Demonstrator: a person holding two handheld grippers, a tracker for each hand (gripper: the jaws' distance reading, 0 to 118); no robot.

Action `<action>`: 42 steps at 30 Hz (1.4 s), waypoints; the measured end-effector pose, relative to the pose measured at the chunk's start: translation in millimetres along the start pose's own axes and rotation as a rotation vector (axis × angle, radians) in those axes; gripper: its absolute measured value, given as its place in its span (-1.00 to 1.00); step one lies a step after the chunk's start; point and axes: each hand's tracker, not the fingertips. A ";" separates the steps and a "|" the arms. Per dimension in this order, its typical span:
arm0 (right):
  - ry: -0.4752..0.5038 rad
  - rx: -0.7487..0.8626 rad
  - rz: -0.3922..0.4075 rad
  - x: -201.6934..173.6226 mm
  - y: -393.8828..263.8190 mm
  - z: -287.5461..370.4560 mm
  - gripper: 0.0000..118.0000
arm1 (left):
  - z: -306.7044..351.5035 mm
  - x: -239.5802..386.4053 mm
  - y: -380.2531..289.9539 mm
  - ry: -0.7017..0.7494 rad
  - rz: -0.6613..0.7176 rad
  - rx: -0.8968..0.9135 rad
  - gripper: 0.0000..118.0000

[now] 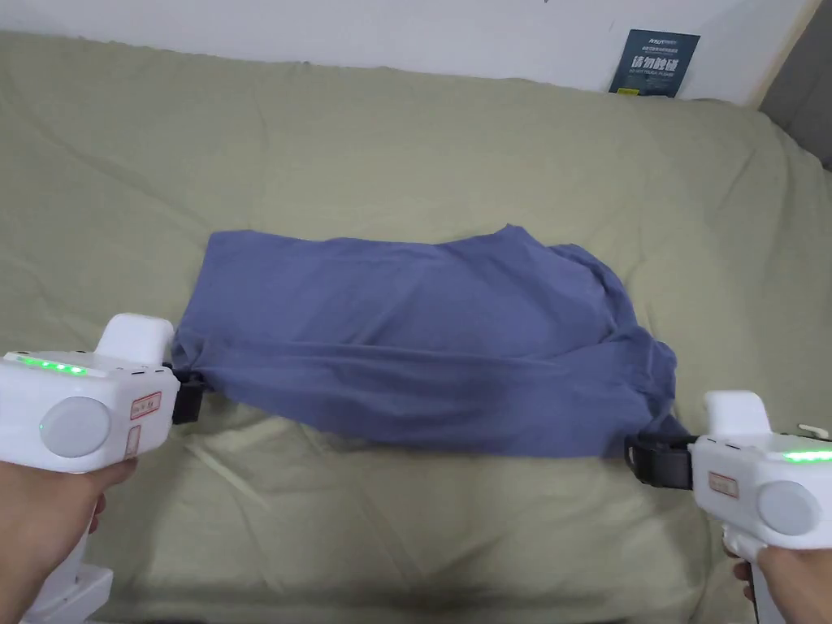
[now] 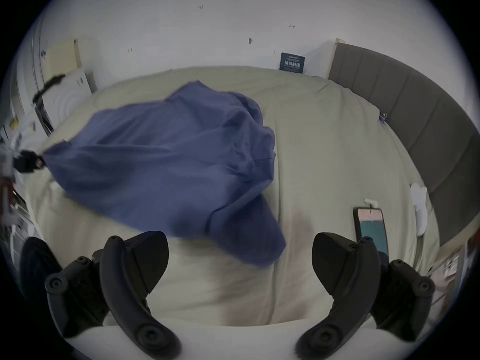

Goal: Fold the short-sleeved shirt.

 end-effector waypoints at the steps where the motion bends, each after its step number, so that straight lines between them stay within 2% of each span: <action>1: 0.009 -0.025 0.008 0.7 2.6 -8.9 0.91 | 0.4 1.6 0.9 0.002 0.003 -0.001 -0.88; 2: 0.000 -0.054 0.017 -1.4 4.7 -13.6 0.84 | 1.0 4.0 1.4 0.002 0.006 -0.004 -0.88; 3: -0.003 -0.068 0.025 -1.6 6.3 -19.1 0.57 | -0.3 4.4 1.1 0.004 0.008 -0.011 -0.88; 4: 0.013 -0.065 0.022 0.1 7.4 -21.9 0.09 | -1.7 4.8 0.4 0.011 0.009 -0.016 -0.88; 5: 0.029 -0.070 0.002 2.6 9.3 -23.2 -0.50 | -4.7 1.9 -0.8 0.022 0.009 -0.024 -0.88; 6: 0.071 -0.082 -0.032 3.6 10.1 -20.5 -0.79 | -6.4 -0.4 -2.0 0.021 0.011 -0.037 -0.88; 8: 0.139 -0.088 -0.067 2.9 14.9 -16.4 -0.86 | -5.9 -2.5 -4.8 0.011 0.013 -0.049 -0.90; 9: 0.104 -0.077 -0.026 -1.1 17.0 -10.2 -0.87 | -2.8 -1.8 -5.3 0.015 0.004 -0.047 -0.90; 10: 0.118 -0.067 -0.011 1.1 18.4 -6.6 -0.87 | 2.0 -1.6 -5.2 0.021 -0.003 -0.038 -0.90; 15: 0.223 -0.062 -0.053 18.2 35.6 41.1 -0.87 | 25.9 -12.0 -1.4 -0.013 -0.015 -0.010 -0.91; 20: 0.261 -0.055 -0.026 26.5 34.7 89.0 -0.87 | 71.9 -5.9 -1.0 -0.035 -0.091 0.000 -0.91; 23: 0.271 -0.084 -0.004 26.7 20.4 109.2 -0.87 | 92.8 -1.7 -14.7 -0.069 -0.083 -0.017 -0.91; 25: 0.275 -0.110 0.013 24.2 5.6 112.1 -0.87 | 87.3 -10.4 -28.1 -0.057 -0.099 -0.063 -0.91; 31: 0.253 -0.159 -0.049 10.4 -40.6 86.0 -0.85 | 54.4 -7.9 -71.0 -0.073 -0.043 -0.173 -0.90; 32: 0.244 -0.157 -0.055 8.5 -46.2 81.2 -0.63 | 48.3 -7.0 -75.9 -0.061 -0.042 -0.179 -0.87; 33: 0.220 -0.138 -0.071 8.0 -51.3 77.7 -0.17 | 50.6 -1.5 -79.4 -0.051 -0.039 -0.176 -0.68; 34: 0.184 -0.118 -0.091 6.1 -53.4 77.7 0.41 | 49.7 -1.4 -82.2 -0.051 -0.025 -0.172 -0.20; 35: 0.150 -0.107 -0.110 6.4 -56.6 76.3 0.85 | 50.4 -3.6 -85.3 -0.041 0.006 -0.157 0.61; 36: 0.153 -0.105 -0.136 8.6 -59.7 79.0 0.87 | 52.1 -4.7 -87.8 -0.034 0.028 -0.141 0.78; 39: 0.156 0.011 -0.197 10.7 -59.9 103.9 0.87 | 88.4 4.0 -85.8 -0.003 0.016 0.007 0.74; 42: 0.124 0.185 -0.191 0.8 -60.0 144.1 0.87 | 128.0 6.6 -93.0 0.018 -0.026 0.276 0.76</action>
